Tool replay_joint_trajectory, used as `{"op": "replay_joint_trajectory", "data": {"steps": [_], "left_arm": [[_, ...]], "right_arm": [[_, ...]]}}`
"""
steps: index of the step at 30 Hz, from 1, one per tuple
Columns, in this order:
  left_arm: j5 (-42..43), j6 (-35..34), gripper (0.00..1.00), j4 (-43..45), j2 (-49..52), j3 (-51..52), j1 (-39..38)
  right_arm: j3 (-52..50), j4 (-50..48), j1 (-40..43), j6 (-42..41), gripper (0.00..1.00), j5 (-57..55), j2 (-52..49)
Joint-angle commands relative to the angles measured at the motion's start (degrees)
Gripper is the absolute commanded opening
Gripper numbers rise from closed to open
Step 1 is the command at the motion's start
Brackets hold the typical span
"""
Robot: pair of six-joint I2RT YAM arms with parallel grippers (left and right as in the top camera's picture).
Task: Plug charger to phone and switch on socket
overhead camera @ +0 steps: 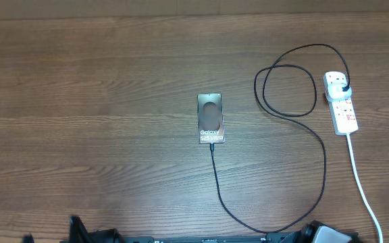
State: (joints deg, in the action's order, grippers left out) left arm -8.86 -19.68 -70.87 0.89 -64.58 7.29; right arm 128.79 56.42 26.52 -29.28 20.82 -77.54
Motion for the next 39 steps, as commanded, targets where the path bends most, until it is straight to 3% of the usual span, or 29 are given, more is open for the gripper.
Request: {"op": "replay_joint_trajectory", "data": {"steps": [1,5,10,13,26,33,39], "left_arm": [[0.2,-1.4,1.0,9.3,-0.6,7.8,0.6],[5.9,-1.3,1.0,25.7,-0.6,20.8,0.6],[16.0,-1.1,1.0,46.4,-0.6,36.8,0.6],[15.8,-1.1,1.0,53.2,-0.6,43.8,0.6],[12.9,-1.1,1.0,68.2,-0.6,64.0,0.6],[11.8,-1.1,1.0,66.6,-0.6,64.3,0.6],[12.3,-1.1,1.0,66.6,-0.6,64.3,0.5]], "right_arm": [[1.1,-4.2,-0.1,0.4,0.33,3.7,6.0],[1.2,-8.6,-1.0,1.9,0.43,3.7,12.5],[1.8,-8.0,-5.2,3.0,0.44,3.1,17.9],[1.8,-10.1,-7.5,2.8,0.44,3.1,19.6],[1.8,-13.9,-23.1,1.5,0.45,3.3,22.8],[-0.2,-12.0,-31.3,5.9,0.46,2.9,27.5],[-6.9,-12.2,-31.2,7.3,0.47,-2.2,35.6]]}}
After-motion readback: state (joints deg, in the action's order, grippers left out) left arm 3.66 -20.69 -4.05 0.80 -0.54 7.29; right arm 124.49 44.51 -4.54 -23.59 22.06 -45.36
